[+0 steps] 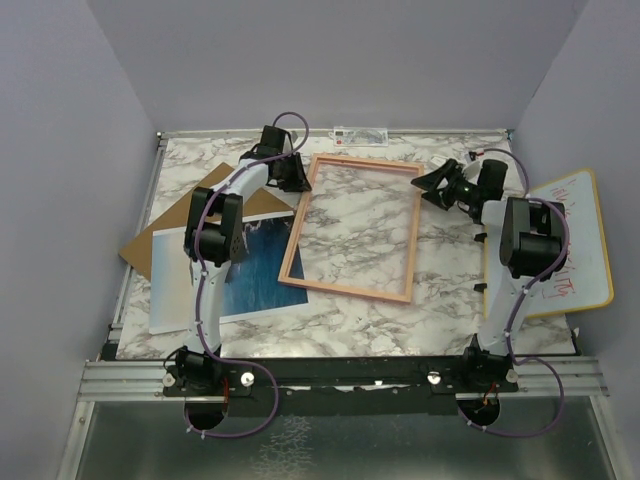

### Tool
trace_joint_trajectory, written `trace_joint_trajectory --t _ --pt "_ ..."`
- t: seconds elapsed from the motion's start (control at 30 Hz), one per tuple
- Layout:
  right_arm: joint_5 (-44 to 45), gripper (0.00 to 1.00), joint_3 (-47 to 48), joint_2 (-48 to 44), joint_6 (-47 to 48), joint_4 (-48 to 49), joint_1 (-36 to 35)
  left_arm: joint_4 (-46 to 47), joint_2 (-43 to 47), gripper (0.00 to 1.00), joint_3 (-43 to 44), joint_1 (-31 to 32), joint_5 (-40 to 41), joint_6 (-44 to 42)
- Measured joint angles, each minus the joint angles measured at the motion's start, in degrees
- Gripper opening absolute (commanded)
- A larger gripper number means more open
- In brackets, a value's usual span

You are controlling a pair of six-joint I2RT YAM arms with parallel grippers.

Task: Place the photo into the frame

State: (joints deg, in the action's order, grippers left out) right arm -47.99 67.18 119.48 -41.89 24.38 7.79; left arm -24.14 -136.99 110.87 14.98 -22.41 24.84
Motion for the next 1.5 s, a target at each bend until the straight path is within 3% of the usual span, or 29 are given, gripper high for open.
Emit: trace_joint_trajectory --t 0.3,1.0,1.2,1.33,1.5 --pt "-1.8 0.73 -3.9 -4.1 -5.3 8.8 0.2 0.7 0.0 0.19 -0.5 -0.3 0.2 0.0" --pt "7.5 0.63 -8.2 -5.5 2.3 -8.3 -2.3 4.1 9.3 0.07 -14.9 0.5 2.2 -2.0" --pt "11.1 0.63 -9.5 -8.5 3.9 -13.3 -3.0 2.9 15.3 0.06 -22.9 1.6 3.0 -1.7" --pt "17.1 0.72 -9.2 -11.3 4.4 -19.9 -4.0 1.9 19.4 0.15 -28.5 3.4 3.9 -1.3" --pt "24.9 0.74 -6.7 -13.6 5.2 -28.6 -5.7 0.7 21.0 0.36 -30.6 4.7 4.5 -0.8"
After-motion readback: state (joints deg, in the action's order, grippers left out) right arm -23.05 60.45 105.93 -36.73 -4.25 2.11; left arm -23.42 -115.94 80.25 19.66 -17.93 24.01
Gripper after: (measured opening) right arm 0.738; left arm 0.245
